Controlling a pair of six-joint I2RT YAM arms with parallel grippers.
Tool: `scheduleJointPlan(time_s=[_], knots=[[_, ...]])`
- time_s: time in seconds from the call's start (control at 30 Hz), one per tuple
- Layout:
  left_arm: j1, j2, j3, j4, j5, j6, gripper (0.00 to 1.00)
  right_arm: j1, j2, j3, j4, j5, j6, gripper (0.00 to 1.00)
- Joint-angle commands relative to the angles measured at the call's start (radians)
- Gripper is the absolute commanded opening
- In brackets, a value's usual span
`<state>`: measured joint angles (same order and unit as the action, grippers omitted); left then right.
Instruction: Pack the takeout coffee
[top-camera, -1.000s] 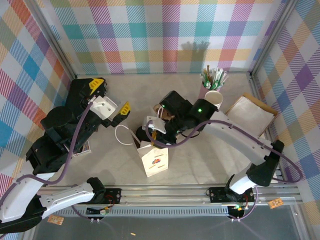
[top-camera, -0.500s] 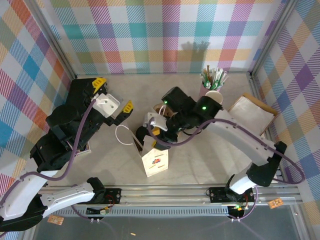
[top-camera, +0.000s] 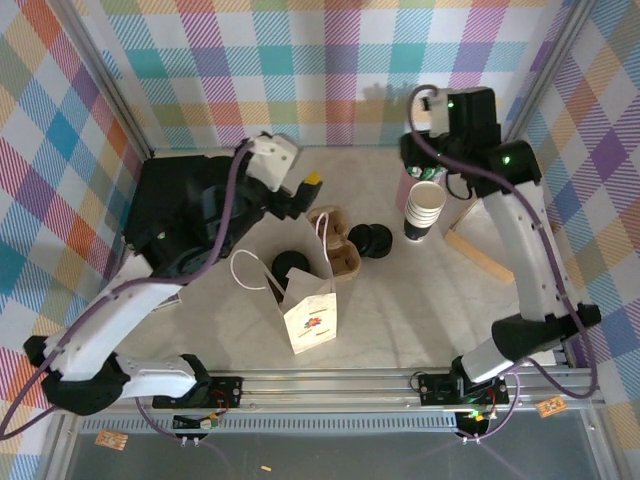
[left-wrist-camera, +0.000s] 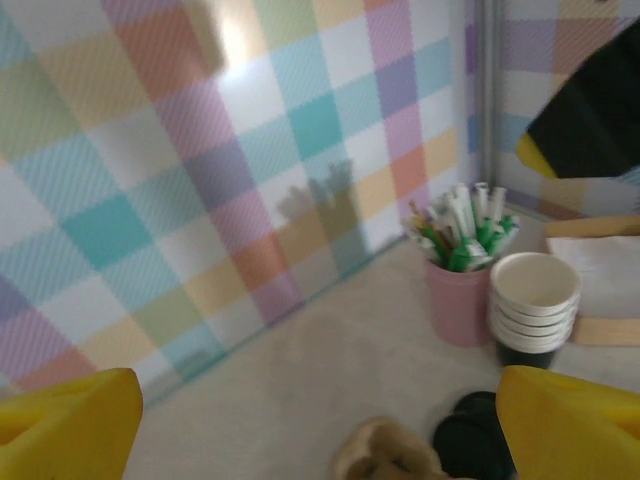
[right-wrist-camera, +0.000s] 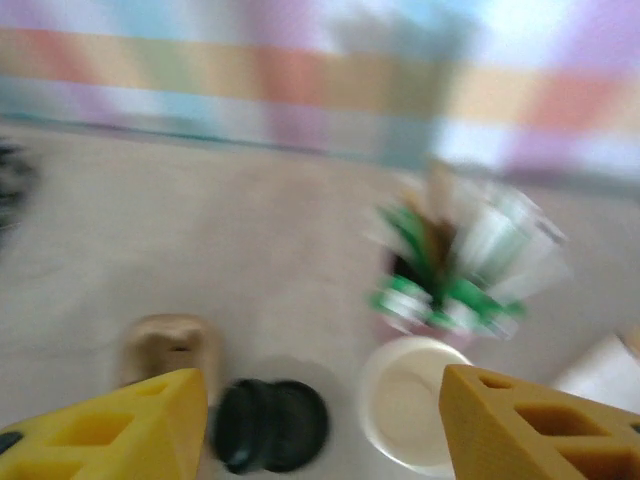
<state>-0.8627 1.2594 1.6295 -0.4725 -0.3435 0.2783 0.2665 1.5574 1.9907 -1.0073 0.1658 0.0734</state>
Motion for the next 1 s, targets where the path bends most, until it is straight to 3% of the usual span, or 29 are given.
scheduleJointPlan(time_s=[0.0, 0.17, 0.4, 0.7, 0.97], knots=[[-0.009, 0.07, 0.088, -0.035, 0.106, -0.185, 0.91, -0.163, 0.035, -0.081, -0.141, 0.07, 0.149, 0.66], [-0.009, 0.147, 0.148, -0.133, 0.159, -0.262, 0.9, -0.365, 0.061, -0.273, -0.069, 0.026, 0.188, 0.66], [-0.007, 0.185, 0.182, -0.201, 0.155, -0.281, 0.91, -0.494, 0.181, -0.432, 0.07, -0.005, 0.184, 0.73], [-0.007, 0.184, 0.191, -0.258, 0.131, -0.291, 0.91, -0.583, 0.401, -0.356, 0.116, 0.002, 0.152, 0.74], [-0.007, 0.192, 0.205, -0.307, 0.14, -0.31, 0.91, -0.609, 0.508, -0.315, 0.126, 0.01, 0.203, 0.74]])
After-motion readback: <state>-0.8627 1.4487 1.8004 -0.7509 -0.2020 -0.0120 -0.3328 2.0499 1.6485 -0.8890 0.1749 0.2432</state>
